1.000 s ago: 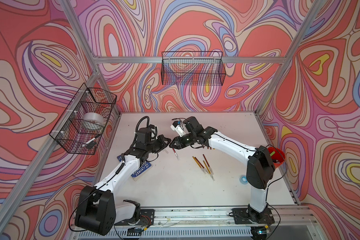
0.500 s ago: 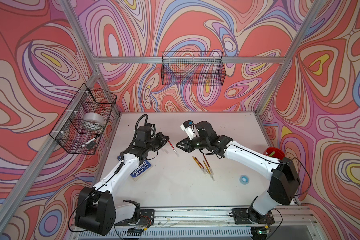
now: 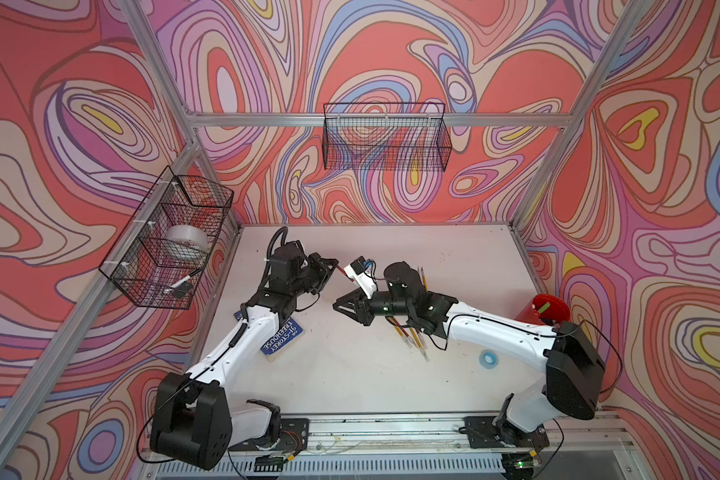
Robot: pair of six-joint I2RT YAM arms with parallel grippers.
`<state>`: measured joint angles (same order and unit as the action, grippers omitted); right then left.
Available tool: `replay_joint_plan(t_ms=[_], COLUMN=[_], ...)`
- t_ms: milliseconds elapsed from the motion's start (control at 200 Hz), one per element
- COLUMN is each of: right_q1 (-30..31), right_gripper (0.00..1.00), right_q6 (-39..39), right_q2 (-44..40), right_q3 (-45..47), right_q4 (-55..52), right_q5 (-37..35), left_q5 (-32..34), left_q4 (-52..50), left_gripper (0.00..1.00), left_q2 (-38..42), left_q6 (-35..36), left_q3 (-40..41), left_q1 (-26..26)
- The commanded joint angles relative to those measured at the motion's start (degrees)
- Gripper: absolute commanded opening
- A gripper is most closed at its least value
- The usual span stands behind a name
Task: Remove protective caps from carving knives
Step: Pick up the carving knife from the center of the board.
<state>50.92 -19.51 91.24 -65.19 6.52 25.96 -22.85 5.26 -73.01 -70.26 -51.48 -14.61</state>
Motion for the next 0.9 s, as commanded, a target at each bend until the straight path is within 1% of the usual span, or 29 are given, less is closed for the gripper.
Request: replay_joint_plan(t_ms=[0,165,275,356,446,546,761,821,896], right_q1=[-0.27,-0.29,-0.37,-0.32,-0.55,-1.69,-7.72,-8.75,-8.91], right_gripper=[0.26,0.26,0.30,0.33,0.35,0.37,0.38,0.38,0.37], right_q6=[-1.30,-0.36,1.09,1.25,-0.30,-4.24,-18.82,-21.42,-21.53], right_q2=[1.49,0.59,-0.71,-0.71,0.27,2.08,7.25,8.77,9.63], right_q3=[3.44,8.07,10.82,11.88,11.95,11.74,13.87,13.13,12.24], right_q4=[8.12,15.64,20.61,25.12,29.27,35.29,56.93,59.33,59.50], right_q5=[-1.82,-7.84,-11.72,-12.15,-11.23,-8.72,-2.91,-1.60,-1.65], left_q5=[0.02,-0.59,-0.37,0.43,1.14,1.33,1.19,1.61,2.45], left_q4=[7.60,14.31,15.63,16.89,17.59,18.56,25.49,27.21,29.50], left_gripper=[0.00,0.00,0.00,0.00,0.00,0.00,0.00,0.00,0.00], left_q2=[0.66,0.85,1.35,2.12,3.06,3.73,3.32,3.20,3.18], left_q6=[-7.54,-14.22,-16.14,-17.09,-17.54,-17.93,-23.08,-24.43,-25.81], left_q3=[1.58,4.05,4.40,5.26,5.86,6.38,8.72,9.26,9.80], left_q1=[0.26,0.27,0.26,0.24,0.27,0.20,0.21,0.22,0.27])
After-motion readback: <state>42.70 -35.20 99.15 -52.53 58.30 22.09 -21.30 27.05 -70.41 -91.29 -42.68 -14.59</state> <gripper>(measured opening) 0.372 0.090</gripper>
